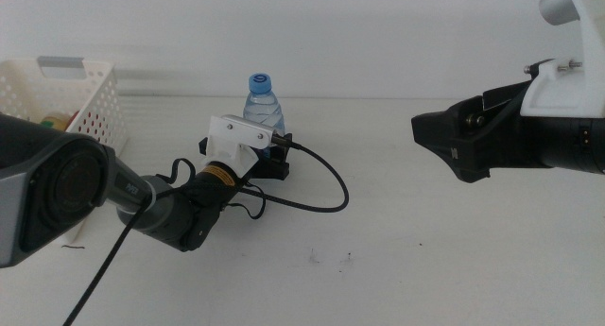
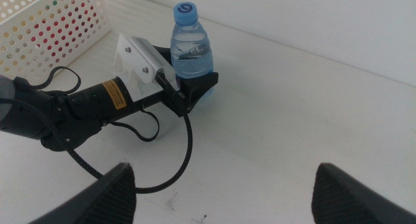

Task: Use arms to grab the bottles and put them into the dustbin to the left of the table.

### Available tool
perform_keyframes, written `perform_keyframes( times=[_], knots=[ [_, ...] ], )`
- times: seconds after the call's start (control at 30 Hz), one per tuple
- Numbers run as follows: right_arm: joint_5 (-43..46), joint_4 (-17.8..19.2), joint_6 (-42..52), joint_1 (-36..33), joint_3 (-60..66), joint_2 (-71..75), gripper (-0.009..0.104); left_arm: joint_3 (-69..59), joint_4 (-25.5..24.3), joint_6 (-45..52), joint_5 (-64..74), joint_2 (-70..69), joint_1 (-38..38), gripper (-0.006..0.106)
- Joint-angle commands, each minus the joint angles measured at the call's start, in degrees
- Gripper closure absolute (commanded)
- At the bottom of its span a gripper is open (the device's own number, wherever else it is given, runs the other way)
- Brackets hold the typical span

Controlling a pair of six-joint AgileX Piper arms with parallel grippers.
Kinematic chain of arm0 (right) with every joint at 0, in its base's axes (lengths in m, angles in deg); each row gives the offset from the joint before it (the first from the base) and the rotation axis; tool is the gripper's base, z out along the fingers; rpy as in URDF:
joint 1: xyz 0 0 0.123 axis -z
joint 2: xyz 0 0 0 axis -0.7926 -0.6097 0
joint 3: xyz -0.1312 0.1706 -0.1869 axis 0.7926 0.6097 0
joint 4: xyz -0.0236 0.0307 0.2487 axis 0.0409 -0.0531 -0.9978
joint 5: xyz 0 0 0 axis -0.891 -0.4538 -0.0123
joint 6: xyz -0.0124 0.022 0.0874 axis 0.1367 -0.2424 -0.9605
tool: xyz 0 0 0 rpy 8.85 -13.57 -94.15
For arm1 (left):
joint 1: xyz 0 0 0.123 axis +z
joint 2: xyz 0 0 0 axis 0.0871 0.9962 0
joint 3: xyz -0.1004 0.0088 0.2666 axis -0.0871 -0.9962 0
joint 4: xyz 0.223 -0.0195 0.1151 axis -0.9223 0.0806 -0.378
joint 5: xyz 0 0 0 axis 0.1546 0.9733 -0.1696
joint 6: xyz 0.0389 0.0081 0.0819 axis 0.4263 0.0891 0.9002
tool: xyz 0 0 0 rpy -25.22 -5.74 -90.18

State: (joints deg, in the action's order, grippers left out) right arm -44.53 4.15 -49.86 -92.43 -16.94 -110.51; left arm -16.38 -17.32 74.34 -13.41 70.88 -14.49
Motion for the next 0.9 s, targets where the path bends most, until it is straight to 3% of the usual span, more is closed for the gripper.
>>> perform_keyframes(
  times=[0.0,0.23,0.33,0.43,0.63,0.77,0.87],
  knots=[
    [0.43,0.10,0.26,-0.19,-0.18,0.20,0.007,0.70,0.61,0.18,-0.18,0.22,0.08,0.021],
    [0.43,0.10,0.26,-0.19,-0.18,0.20,0.007,-4.37,-0.77,0.96,0.64,-6.99,0.08,0.081],
    [0.43,0.10,0.26,-0.19,-0.18,0.20,0.007,-8.63,0.43,5.10,11.64,-17.19,0.08,0.102],
    [0.54,0.10,0.26,-0.19,-0.18,0.20,0.007,-8.98,4.49,5.64,31.03,-27.05,0.08,0.102],
    [0.54,0.10,0.26,-0.19,-0.18,0.20,0.007,-3.69,5.35,6.35,61.78,-43.54,2.32,0.102],
    [0.54,0.10,0.26,-0.19,-0.18,0.20,0.007,10.58,12.35,19.08,89.06,-45.07,11.24,0.102],
    [0.54,0.10,0.26,-0.19,-0.18,0.20,0.007,20.14,13.50,25.69,102.10,-43.45,17.99,0.102]
  ],
)
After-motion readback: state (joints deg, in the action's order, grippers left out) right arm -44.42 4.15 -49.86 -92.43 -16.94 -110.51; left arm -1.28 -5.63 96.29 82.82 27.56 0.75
